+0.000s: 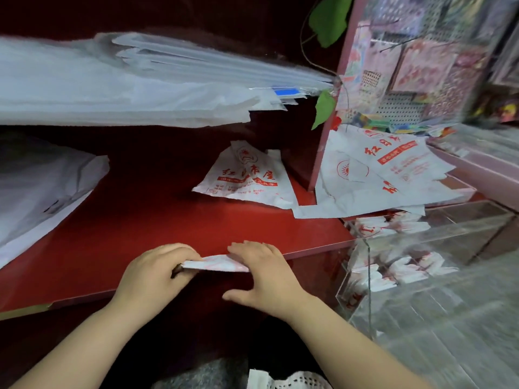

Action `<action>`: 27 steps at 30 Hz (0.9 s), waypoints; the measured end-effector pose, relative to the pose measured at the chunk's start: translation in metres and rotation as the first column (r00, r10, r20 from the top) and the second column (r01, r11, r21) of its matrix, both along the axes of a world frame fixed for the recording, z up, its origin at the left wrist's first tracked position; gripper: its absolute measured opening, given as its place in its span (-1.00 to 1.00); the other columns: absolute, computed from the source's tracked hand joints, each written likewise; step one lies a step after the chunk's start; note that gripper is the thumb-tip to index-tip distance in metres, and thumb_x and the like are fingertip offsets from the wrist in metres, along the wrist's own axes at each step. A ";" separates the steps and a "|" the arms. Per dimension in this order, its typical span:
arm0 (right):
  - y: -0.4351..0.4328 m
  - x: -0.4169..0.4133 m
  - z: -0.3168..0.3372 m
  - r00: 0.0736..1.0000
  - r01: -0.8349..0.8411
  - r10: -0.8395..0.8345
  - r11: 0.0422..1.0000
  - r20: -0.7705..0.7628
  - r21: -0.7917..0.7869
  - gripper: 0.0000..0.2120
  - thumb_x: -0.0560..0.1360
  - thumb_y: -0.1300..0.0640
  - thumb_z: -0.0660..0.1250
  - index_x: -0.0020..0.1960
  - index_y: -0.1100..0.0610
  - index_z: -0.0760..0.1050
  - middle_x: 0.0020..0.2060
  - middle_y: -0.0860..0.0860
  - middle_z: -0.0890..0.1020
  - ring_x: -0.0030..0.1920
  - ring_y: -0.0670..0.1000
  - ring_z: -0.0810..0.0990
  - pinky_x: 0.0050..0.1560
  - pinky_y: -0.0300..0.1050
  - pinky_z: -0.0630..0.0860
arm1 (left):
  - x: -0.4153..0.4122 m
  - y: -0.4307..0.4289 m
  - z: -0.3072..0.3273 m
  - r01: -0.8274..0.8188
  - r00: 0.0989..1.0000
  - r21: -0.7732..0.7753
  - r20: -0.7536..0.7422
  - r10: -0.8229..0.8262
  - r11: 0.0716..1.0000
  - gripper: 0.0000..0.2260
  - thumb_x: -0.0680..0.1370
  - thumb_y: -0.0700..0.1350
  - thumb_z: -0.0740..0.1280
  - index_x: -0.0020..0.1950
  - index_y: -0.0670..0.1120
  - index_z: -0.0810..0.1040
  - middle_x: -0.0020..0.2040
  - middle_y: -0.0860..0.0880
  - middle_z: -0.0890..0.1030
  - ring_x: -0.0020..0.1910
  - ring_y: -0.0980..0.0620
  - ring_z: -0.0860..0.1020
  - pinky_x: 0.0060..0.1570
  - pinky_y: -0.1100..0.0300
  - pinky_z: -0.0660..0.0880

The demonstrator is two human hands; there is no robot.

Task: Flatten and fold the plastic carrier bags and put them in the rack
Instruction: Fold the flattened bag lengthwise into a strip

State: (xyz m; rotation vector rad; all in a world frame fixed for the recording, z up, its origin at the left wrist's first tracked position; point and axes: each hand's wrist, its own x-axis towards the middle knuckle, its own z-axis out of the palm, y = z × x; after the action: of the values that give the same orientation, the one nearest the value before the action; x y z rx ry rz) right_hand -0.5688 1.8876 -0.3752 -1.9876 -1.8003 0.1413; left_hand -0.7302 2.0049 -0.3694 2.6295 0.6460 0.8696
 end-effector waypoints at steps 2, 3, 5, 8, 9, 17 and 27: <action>-0.011 0.011 0.004 0.997 0.041 -0.036 0.996 -0.062 0.079 -0.44 0.40 0.01 0.40 0.35 0.08 0.36 0.32 -0.02 0.43 0.37 -0.03 0.30 0.29 -0.26 0.07 | 0.017 -0.014 0.011 -0.009 1.000 -0.102 0.026 0.012 0.995 -0.65 0.28 0.25 0.08 0.02 0.24 0.39 -0.04 0.45 0.44 -0.13 0.25 0.46 -0.28 0.31 0.37; -0.016 0.018 0.006 0.993 0.060 -0.047 0.990 -0.105 0.125 -0.56 0.39 0.03 0.38 0.24 0.10 0.47 0.19 0.00 0.54 0.25 -0.02 0.41 0.23 -0.25 0.20 | 0.025 -0.021 0.017 0.002 0.999 -0.139 0.035 0.003 0.990 -0.64 0.25 0.27 0.08 0.01 0.30 0.39 -0.07 0.46 0.45 -0.15 0.27 0.46 -0.28 0.29 0.37; -0.030 0.032 0.012 0.968 0.149 -0.110 0.976 -0.226 0.161 -0.75 0.32 0.00 0.26 -0.09 0.10 0.57 -0.19 -0.08 0.60 -0.10 -0.08 0.51 -0.08 -0.28 0.33 | 0.042 -0.033 0.025 0.039 0.998 -0.238 0.062 -0.025 0.970 -0.69 0.21 0.29 0.14 -0.07 0.40 0.42 -0.12 0.38 0.51 -0.17 0.26 0.49 -0.27 0.27 0.38; -0.051 0.056 0.018 0.879 0.276 -0.202 0.954 -0.433 0.115 -0.91 0.39 0.13 0.29 -0.28 -0.01 0.45 -0.44 -0.19 0.49 -0.32 -0.19 0.43 -0.28 -0.35 0.29 | 0.073 -0.051 0.035 0.098 0.993 -0.402 0.106 -0.060 0.910 -0.92 0.29 0.09 0.43 -0.26 0.22 0.56 -0.23 0.31 0.58 -0.23 0.27 0.53 -0.28 0.36 0.38; -0.060 0.064 0.019 0.858 0.296 -0.206 0.947 -0.471 0.126 -0.79 0.41 0.21 0.31 -0.33 -0.04 0.42 -0.45 -0.22 0.50 -0.34 -0.22 0.43 -0.30 -0.37 0.29 | 0.085 -0.054 0.034 0.112 0.991 -0.422 0.110 -0.072 0.900 -0.85 0.35 -0.08 0.48 -0.31 0.15 0.56 -0.28 0.32 0.58 -0.28 0.30 0.52 -0.29 0.40 0.38; -0.138 0.139 0.011 0.684 0.529 -0.329 0.838 -0.651 0.132 -0.83 0.43 0.33 0.34 -0.29 0.13 0.53 -0.46 -0.03 0.59 -0.39 -0.15 0.55 -0.24 -0.26 0.44 | 0.202 -0.102 0.032 0.195 0.980 -0.570 0.092 -0.174 0.798 -0.88 0.43 -0.22 0.42 -0.30 -0.15 0.55 -0.49 0.06 0.51 -0.52 0.18 0.41 -0.36 0.24 0.36; -0.162 0.250 0.022 0.661 0.646 -0.525 0.762 -0.536 0.049 -0.82 0.49 0.33 0.25 -0.04 0.16 0.59 -0.12 -0.01 0.60 -0.14 -0.08 0.58 -0.08 -0.29 0.48 | 0.283 -0.116 0.047 0.185 0.978 -0.531 0.184 -0.100 0.827 -0.86 0.46 -0.22 0.39 -0.25 -0.04 0.49 -0.39 0.12 0.49 -0.42 0.24 0.43 -0.49 0.47 0.31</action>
State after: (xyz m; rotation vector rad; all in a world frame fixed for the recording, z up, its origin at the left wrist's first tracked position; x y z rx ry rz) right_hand -0.3185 1.7258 -0.3532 -2.0154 -0.7465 0.1940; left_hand -0.4474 1.8886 -0.3223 2.0443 0.5479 0.6976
